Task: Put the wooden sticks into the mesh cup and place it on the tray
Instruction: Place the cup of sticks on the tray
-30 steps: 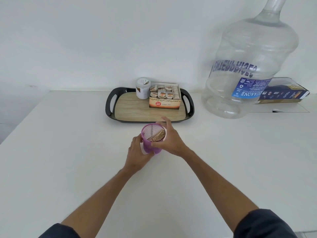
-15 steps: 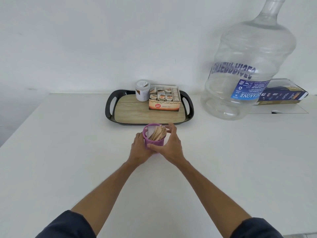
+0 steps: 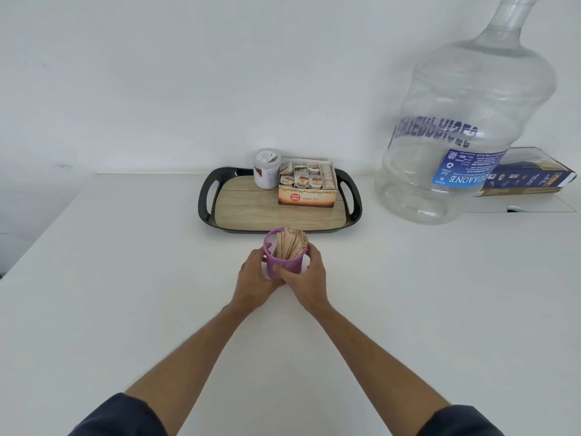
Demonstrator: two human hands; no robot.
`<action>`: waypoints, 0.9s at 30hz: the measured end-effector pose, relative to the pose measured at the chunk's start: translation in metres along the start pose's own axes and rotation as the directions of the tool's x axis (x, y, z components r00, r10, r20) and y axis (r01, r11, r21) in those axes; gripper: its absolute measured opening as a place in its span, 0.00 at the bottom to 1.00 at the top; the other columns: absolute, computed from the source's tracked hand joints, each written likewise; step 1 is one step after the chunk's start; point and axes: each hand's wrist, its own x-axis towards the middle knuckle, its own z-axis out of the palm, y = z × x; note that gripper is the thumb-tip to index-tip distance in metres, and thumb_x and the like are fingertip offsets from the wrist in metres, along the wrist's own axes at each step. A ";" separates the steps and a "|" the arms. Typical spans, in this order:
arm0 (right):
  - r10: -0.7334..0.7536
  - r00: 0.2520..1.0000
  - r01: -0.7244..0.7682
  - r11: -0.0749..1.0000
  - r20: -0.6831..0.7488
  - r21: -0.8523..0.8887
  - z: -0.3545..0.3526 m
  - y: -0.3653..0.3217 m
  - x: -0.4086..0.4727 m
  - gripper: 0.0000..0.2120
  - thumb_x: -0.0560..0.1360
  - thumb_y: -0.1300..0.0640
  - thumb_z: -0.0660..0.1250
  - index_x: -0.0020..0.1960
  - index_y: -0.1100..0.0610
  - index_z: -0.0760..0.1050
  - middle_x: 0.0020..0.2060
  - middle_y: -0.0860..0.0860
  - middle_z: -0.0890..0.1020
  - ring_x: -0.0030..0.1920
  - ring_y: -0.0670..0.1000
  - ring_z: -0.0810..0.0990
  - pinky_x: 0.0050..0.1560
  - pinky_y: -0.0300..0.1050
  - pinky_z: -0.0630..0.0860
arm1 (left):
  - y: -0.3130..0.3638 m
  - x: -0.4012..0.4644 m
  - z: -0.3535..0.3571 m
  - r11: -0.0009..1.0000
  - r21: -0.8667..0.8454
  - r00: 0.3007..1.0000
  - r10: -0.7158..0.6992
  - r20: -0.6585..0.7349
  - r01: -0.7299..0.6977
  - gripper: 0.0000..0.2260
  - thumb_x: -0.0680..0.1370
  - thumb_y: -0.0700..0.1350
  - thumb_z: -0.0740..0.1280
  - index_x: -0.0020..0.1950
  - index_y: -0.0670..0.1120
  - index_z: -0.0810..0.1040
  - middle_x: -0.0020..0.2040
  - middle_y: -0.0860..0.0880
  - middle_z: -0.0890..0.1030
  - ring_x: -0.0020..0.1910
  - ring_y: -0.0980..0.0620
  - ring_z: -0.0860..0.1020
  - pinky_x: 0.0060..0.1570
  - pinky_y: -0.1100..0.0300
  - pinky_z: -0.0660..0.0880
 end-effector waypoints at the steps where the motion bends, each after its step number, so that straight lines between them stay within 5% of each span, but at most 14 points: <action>1: -0.017 0.999 0.016 0.998 -0.027 -0.056 0.003 0.001 0.000 0.45 0.58 0.43 0.81 0.70 0.51 0.66 0.62 0.45 0.75 0.60 0.45 0.74 0.52 0.36 0.79 | -0.001 0.000 0.000 1.000 0.011 1.000 -0.002 -0.006 0.002 0.36 0.64 0.52 0.81 0.68 0.48 0.70 0.59 0.51 0.78 0.55 0.53 0.76 0.46 0.69 0.73; 6: -0.030 0.995 0.016 0.989 -0.095 -0.150 0.013 0.000 0.002 0.48 0.56 0.37 0.81 0.71 0.50 0.67 0.61 0.45 0.77 0.59 0.46 0.76 0.55 0.45 0.80 | -0.007 0.004 -0.004 0.998 0.057 1.000 0.028 0.011 -0.029 0.37 0.64 0.53 0.81 0.69 0.48 0.69 0.60 0.50 0.76 0.55 0.53 0.75 0.46 0.71 0.71; 10: -0.084 0.994 0.079 0.994 -0.069 -0.079 0.016 -0.010 0.016 0.46 0.57 0.39 0.81 0.70 0.50 0.69 0.60 0.44 0.80 0.58 0.46 0.78 0.52 0.42 0.82 | -0.015 0.009 -0.025 0.981 0.178 0.996 0.064 0.057 -0.073 0.43 0.64 0.58 0.79 0.73 0.49 0.64 0.67 0.50 0.72 0.63 0.51 0.72 0.59 0.55 0.73; 16: -0.147 0.989 0.148 0.989 -0.033 0.009 0.033 -0.045 0.065 0.42 0.56 0.44 0.83 0.66 0.50 0.71 0.57 0.42 0.81 0.55 0.42 0.80 0.49 0.37 0.81 | -0.051 0.018 -0.079 0.934 0.343 0.994 0.112 -0.015 -0.100 0.31 0.71 0.43 0.72 0.73 0.46 0.66 0.69 0.48 0.71 0.68 0.47 0.70 0.65 0.56 0.62; 20: -0.130 0.992 0.130 0.991 -0.003 0.004 0.054 -0.057 0.103 0.42 0.55 0.45 0.83 0.65 0.52 0.69 0.56 0.45 0.82 0.56 0.45 0.80 0.52 0.44 0.81 | -0.078 0.032 -0.115 0.875 0.483 0.994 0.065 -0.093 -0.012 0.27 0.75 0.45 0.70 0.72 0.44 0.68 0.71 0.45 0.71 0.70 0.44 0.69 0.67 0.48 0.64; 27: -0.068 0.995 0.069 0.998 0.074 -0.001 0.096 -0.057 0.159 0.41 0.57 0.49 0.84 0.64 0.53 0.69 0.52 0.42 0.78 0.53 0.45 0.79 0.42 0.26 0.73 | -0.117 0.066 -0.157 0.782 0.619 0.992 0.002 -0.129 0.079 0.27 0.80 0.57 0.61 0.75 0.45 0.65 0.77 0.46 0.64 0.76 0.48 0.59 0.73 0.47 0.55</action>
